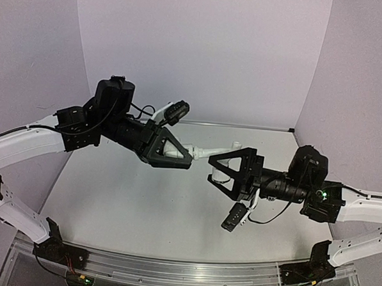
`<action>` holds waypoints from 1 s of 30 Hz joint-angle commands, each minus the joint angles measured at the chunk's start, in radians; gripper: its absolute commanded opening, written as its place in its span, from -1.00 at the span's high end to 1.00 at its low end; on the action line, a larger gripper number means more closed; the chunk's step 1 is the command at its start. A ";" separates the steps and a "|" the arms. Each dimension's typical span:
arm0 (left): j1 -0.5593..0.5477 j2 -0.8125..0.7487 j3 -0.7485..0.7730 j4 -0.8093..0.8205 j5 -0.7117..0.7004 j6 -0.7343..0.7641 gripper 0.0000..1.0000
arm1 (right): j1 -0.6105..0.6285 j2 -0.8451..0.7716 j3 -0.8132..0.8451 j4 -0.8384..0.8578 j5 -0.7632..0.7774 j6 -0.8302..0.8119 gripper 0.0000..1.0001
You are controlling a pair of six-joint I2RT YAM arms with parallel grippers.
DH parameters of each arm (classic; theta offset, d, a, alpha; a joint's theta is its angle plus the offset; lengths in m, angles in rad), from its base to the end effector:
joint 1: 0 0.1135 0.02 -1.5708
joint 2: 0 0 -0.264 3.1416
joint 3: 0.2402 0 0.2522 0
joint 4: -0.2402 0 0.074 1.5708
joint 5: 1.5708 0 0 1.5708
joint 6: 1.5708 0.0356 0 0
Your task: Install the water faucets
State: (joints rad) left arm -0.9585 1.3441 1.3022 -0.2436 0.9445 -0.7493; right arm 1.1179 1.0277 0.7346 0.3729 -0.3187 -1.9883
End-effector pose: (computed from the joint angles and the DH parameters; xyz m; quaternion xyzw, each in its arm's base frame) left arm 0.1482 -0.2612 0.3937 0.3456 0.6805 -0.6416 0.0762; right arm 0.0962 0.2233 0.3348 -0.6717 -0.1047 -0.2082 0.7032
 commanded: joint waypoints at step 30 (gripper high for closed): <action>0.004 0.066 0.144 -0.164 0.062 0.222 1.00 | 0.002 -0.029 0.111 -0.063 -0.053 0.181 -0.40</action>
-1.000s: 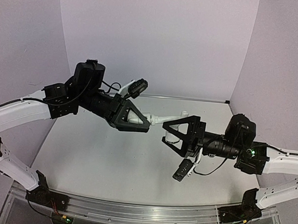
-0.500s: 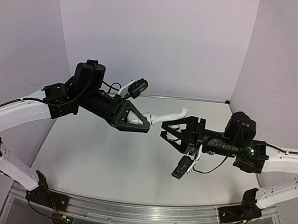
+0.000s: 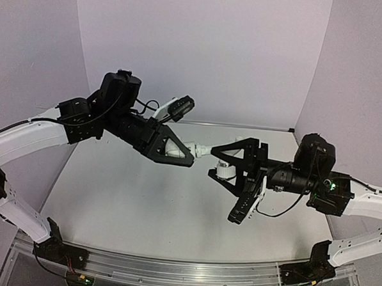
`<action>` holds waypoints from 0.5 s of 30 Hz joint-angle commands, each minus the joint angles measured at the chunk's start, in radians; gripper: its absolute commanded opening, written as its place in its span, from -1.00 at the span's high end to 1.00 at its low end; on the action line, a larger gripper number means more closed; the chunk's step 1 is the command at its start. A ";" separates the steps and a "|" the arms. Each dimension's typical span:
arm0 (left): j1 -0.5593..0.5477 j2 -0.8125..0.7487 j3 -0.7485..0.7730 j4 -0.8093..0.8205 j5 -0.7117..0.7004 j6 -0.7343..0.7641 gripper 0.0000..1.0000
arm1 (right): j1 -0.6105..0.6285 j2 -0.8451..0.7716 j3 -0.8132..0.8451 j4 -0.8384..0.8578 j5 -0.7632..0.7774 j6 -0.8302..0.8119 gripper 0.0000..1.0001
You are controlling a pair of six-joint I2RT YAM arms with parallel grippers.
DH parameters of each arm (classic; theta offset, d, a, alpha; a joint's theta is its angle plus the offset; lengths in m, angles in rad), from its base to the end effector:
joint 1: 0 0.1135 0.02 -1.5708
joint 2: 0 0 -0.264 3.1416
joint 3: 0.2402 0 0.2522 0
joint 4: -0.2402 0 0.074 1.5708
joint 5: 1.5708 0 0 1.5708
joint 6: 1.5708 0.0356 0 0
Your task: Install the water faucets
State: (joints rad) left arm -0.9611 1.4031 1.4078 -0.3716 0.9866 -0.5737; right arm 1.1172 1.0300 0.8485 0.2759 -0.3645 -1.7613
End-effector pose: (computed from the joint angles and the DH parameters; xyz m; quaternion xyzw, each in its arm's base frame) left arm 0.1520 -0.2695 0.4014 0.4029 0.6608 -0.6272 0.0880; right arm 0.0949 0.2237 0.3647 -0.6737 -0.0461 -0.1145 0.7286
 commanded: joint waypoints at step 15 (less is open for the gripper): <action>0.009 0.021 0.032 0.006 0.096 -0.025 1.00 | 0.002 -0.034 -0.044 0.054 0.009 -0.258 -0.66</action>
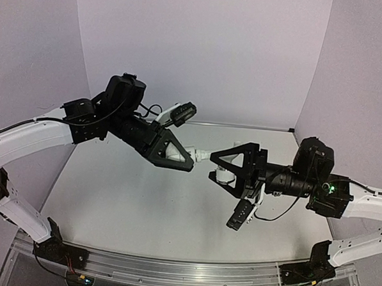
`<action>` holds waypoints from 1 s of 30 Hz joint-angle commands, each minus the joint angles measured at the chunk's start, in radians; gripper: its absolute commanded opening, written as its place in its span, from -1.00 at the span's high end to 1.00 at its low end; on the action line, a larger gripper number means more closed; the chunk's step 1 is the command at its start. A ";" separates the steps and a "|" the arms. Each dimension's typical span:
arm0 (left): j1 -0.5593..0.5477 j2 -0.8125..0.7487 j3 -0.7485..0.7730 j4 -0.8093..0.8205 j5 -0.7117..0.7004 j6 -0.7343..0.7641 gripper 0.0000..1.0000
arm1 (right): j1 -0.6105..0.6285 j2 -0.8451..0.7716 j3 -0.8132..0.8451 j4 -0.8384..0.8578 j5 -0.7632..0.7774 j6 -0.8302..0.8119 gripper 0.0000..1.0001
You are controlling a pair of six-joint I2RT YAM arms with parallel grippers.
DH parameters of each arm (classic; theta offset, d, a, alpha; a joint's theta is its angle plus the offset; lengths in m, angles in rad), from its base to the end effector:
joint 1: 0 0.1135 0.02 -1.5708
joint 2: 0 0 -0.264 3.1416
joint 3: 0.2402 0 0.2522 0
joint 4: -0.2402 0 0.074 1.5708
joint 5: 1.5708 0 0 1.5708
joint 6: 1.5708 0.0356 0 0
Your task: Install the water faucets
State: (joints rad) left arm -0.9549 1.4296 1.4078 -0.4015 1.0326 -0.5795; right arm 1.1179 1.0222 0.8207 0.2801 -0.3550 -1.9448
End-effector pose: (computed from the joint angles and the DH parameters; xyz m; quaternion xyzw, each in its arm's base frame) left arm 0.1560 -0.2733 0.3916 0.3995 0.6676 -0.6261 0.0520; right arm 0.0945 0.2225 0.3569 -0.6727 -0.1032 -0.1807 0.7101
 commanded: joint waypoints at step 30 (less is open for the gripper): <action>0.015 0.025 0.033 0.036 0.074 -0.040 1.00 | 0.002 -0.049 -0.018 0.071 -0.085 0.017 0.20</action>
State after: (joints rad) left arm -0.9478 1.4460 1.4067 -0.3744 1.1427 -0.7040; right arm 1.1179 1.0084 0.7887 0.2962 -0.4152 -2.0636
